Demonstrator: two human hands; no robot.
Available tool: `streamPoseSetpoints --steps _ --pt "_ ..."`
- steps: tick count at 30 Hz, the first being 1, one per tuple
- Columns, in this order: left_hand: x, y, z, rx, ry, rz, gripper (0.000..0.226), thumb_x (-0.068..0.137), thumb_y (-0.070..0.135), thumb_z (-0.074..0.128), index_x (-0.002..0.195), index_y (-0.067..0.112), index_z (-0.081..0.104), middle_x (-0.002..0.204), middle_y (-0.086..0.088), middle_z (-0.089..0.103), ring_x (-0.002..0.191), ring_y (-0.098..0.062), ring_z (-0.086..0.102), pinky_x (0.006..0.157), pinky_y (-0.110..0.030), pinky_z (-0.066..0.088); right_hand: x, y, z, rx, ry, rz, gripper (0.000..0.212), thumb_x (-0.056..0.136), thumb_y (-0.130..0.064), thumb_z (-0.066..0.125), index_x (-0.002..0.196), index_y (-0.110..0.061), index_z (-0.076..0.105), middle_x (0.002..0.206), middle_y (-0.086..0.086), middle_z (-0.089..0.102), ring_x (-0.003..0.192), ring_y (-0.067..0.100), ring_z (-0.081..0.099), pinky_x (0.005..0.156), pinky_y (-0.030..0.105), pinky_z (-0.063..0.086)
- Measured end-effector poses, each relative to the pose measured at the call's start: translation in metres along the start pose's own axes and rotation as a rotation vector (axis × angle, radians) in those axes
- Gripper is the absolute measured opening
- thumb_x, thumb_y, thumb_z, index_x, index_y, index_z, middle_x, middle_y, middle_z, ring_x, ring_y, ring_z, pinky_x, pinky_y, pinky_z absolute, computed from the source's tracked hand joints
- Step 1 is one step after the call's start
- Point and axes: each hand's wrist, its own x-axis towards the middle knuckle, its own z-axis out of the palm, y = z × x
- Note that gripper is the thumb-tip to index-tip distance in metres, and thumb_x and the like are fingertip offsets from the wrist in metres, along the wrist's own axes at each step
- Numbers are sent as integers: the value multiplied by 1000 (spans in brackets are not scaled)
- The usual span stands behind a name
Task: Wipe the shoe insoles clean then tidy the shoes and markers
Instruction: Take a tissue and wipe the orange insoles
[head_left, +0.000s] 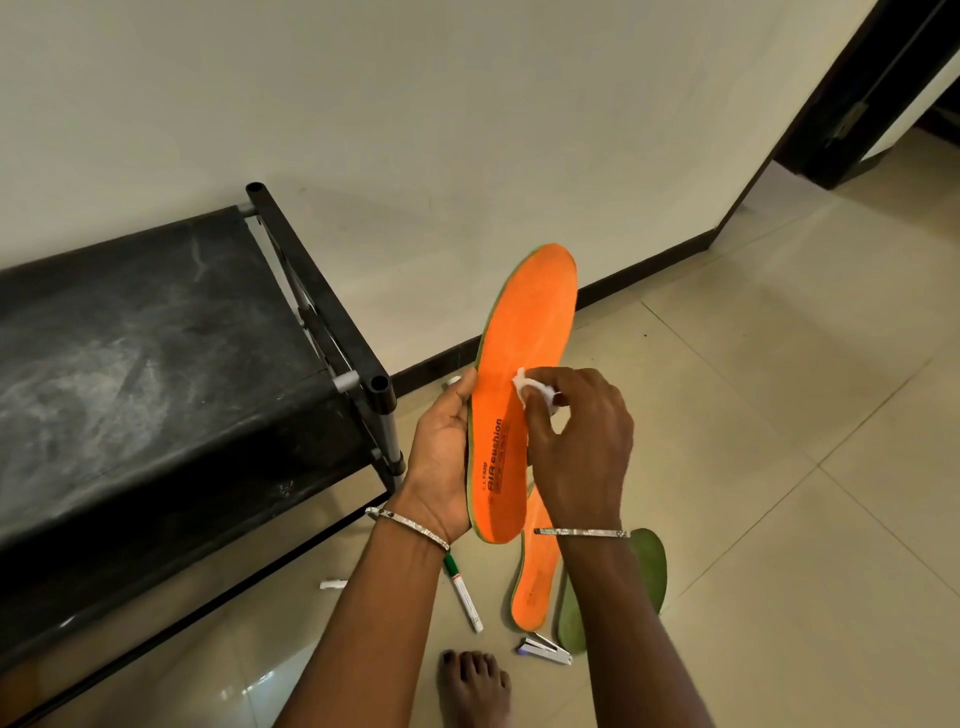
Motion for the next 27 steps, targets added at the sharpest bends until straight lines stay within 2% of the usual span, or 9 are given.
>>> streamPoseSetpoints --steps 2,5,9,11,15,18,21,24,27 --pt "1 1 -1 -12 16 7 42 102 44 42 96 16 72 78 -4 73 73 -19 72 80 -38 52 -4 -4 2 42 -49 -61 13 89 -18 70 101 -22 74 97 -2 70 87 19 62 74 34 52" --pt "0 5 -5 -31 15 -1 47 101 41 40 93 11 75 86 -10 73 76 -23 72 77 -35 57 -7 -9 3 117 -100 -133 14 86 -14 72 98 -19 75 93 -3 71 80 16 63 69 38 56" --pt "0 12 -5 -80 51 8 58 98 47 41 126 1 62 106 -17 67 92 -28 67 94 -43 50 -7 -13 -4 230 -305 -250 18 84 -13 74 99 -20 79 94 -8 73 80 6 65 69 28 56" --pt "-1 13 -4 -47 65 -16 65 98 55 40 133 2 59 109 -17 69 96 -30 67 92 -43 53 -7 -10 -3 260 -358 -249 20 83 -10 74 100 -21 79 95 -8 74 83 7 66 69 29 56" --pt "0 10 -3 91 34 -98 69 96 65 34 133 14 61 116 -15 72 97 -29 71 80 -41 58 -2 3 3 85 -178 -202 19 83 -7 74 96 -20 80 93 -3 74 82 17 67 69 40 57" --pt "1 7 -4 173 -1 -125 65 98 66 29 127 20 64 107 -12 75 92 -27 72 82 -44 57 2 11 1 12 -49 -128 20 83 -6 74 98 -18 80 97 0 75 85 21 68 72 42 58" --pt "-1 10 -3 173 5 -127 64 99 64 30 127 18 64 108 -11 75 92 -25 73 81 -42 57 0 8 -5 239 -231 -104 16 85 -12 73 97 -20 80 96 -6 75 83 12 70 66 41 60" --pt "1 12 -5 101 61 -109 67 98 61 37 133 9 61 121 -15 70 103 -30 68 92 -41 54 -1 -1 -12 366 -489 -153 17 84 -11 74 97 -20 80 93 -9 75 82 8 70 69 35 59" --pt "2 12 -6 118 48 -114 67 99 61 36 134 10 61 121 -14 70 102 -29 70 87 -41 56 1 2 -11 345 -505 -126 17 85 -14 74 97 -23 80 91 -11 75 78 10 71 66 36 60"
